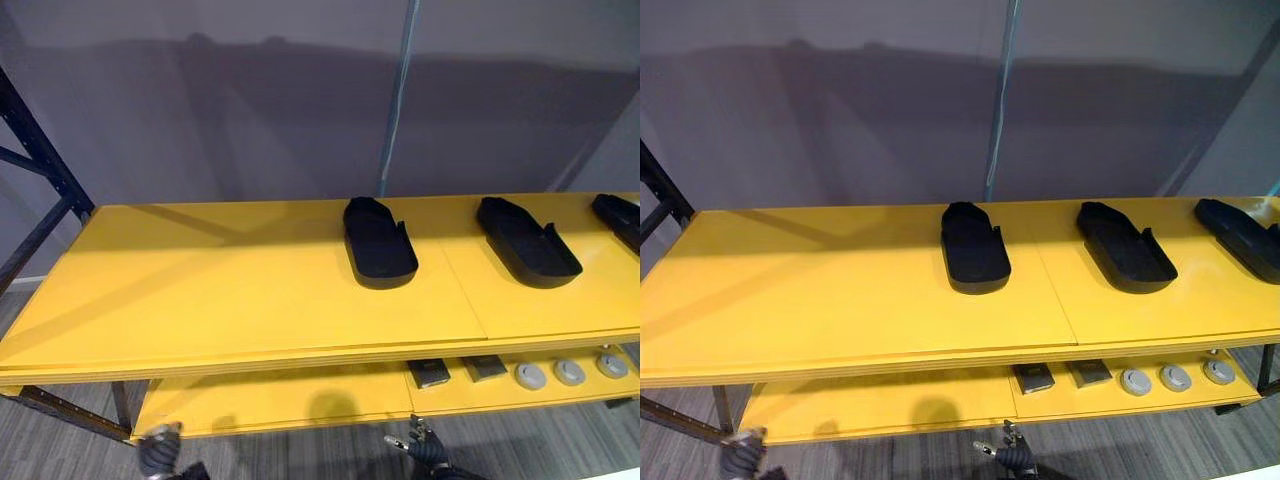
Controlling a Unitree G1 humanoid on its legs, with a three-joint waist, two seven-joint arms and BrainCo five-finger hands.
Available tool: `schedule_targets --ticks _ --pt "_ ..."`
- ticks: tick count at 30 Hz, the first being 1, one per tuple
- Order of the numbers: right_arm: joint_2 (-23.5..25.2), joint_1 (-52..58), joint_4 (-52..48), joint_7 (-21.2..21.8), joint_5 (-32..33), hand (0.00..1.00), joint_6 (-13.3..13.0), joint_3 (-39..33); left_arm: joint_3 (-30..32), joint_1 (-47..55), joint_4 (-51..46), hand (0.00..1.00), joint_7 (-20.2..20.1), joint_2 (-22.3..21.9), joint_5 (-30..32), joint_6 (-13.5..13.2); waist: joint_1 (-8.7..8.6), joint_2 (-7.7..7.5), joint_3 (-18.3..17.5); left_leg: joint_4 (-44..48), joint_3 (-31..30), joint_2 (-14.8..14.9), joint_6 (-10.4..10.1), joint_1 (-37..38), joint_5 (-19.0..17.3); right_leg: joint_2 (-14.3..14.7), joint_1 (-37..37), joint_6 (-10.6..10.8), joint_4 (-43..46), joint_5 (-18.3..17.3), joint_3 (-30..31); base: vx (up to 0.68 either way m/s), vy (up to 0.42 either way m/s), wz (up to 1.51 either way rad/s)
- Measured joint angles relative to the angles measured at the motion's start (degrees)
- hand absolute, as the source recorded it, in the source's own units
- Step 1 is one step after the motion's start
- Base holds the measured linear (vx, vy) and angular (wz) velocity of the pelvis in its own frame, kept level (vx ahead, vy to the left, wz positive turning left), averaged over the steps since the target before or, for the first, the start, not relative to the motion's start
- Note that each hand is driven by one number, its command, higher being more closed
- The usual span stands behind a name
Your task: Walk over and take plastic housings, then place them on the shelf
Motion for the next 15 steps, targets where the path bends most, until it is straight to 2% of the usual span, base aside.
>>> schedule_targets --ticks 3,4,11,15 --pt "0.06 0.72 -0.04 -0.1 0.14 0.0 0.0 -0.34 -2.0 -2.89 7.39 1.0 -1.57 0.15 0.09 0.25 -0.01 0.09 -0.03 0.0 0.56 0.06 -0.25 -0.05 -0.41 0.0 -0.15 0.11 0.0 -0.09 0.25 0.01 0.011 -0.05" --pt "0.06 0.79 -0.02 -0.11 0.2 0.0 0.0 -0.51 -2.26 -3.5 8.71 0.0 -1.77 0.23 0.16 0.26 -0.01 0.15 -0.03 -0.02 0.72 0.07 -0.27 -0.06 -0.43 0.01 -0.23 0.11 0.0 -0.09 0.4 0.01 0.01 -0.1" --pt "-0.23 0.23 3.4 -0.73 0.3 0.0 0.0 -3.5 -6.19 -7.95 19.52 0.0 -3.13 2.44 0.31 0.16 -0.19 0.3 -0.07 -1.03 3.11 0.2 -0.17 0.69 -0.2 0.42 -1.22 0.16 -0.29 -0.14 3.21 0.03 0.014 -0.18" --pt "-1.24 -1.49 7.49 -1.0 0.4 0.0 0.01 -3.53 -8.39 -9.77 24.42 0.0 -3.78 4.06 2.79 0.18 -0.89 0.35 -0.08 -2.03 4.37 0.15 -0.18 1.72 -0.21 0.65 -1.29 0.18 -0.92 -0.1 4.65 0.04 0.017 -0.19"
